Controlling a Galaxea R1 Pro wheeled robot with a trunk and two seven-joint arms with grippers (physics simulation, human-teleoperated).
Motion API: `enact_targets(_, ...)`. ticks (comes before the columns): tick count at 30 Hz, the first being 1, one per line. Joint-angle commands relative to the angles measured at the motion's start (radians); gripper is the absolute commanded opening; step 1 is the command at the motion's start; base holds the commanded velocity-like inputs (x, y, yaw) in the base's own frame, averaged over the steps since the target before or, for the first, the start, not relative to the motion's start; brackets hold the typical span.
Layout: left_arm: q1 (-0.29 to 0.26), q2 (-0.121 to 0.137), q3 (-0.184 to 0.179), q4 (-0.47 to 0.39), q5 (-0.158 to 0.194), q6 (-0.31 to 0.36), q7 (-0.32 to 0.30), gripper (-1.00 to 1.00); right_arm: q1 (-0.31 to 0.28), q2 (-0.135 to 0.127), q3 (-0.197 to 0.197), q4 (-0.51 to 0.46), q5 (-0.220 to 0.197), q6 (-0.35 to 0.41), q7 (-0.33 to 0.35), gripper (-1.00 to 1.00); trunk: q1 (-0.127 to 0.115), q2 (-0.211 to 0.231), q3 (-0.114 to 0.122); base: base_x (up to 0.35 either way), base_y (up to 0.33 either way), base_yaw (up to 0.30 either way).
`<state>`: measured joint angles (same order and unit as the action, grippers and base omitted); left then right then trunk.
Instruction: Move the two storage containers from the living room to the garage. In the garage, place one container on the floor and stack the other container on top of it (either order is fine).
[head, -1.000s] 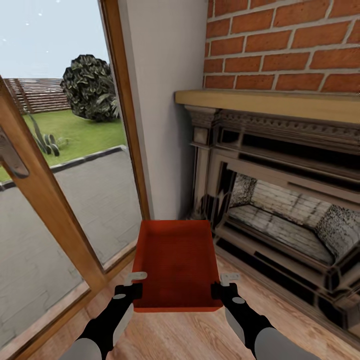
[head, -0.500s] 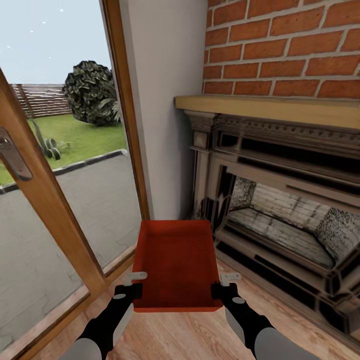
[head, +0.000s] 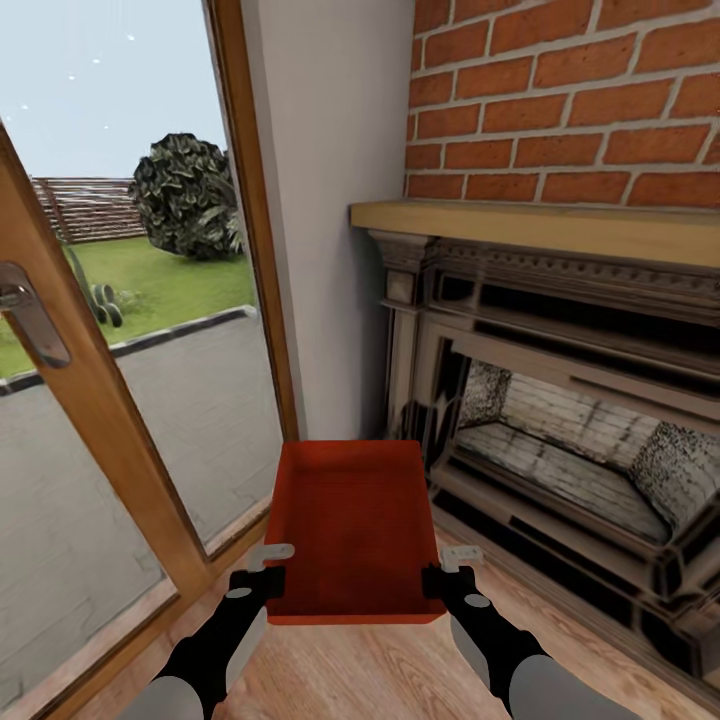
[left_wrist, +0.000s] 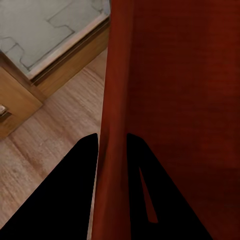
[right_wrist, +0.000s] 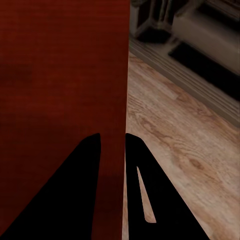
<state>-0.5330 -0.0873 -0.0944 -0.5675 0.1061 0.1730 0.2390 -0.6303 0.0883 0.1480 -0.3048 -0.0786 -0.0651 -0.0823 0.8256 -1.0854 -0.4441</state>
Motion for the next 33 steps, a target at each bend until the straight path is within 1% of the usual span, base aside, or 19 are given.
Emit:
enact_targets(1,-0.001,0.001,0.004,-0.023,-0.019,-0.026,0.017,-1.00,0.000,-0.001,-0.002,0.004,-0.012,-0.004,-0.095,-1.00,0.000,-0.001,0.001,0.000,0.000,0.000)
enact_targets(33,-0.001,0.000,0.005,-0.020,-0.019,-0.026,0.017,-1.00,0.000,-0.001,-0.002,0.004,-0.012,-0.004,-0.094,-1.00,0.000,-0.001,0.051,0.000,0.000,0.000)
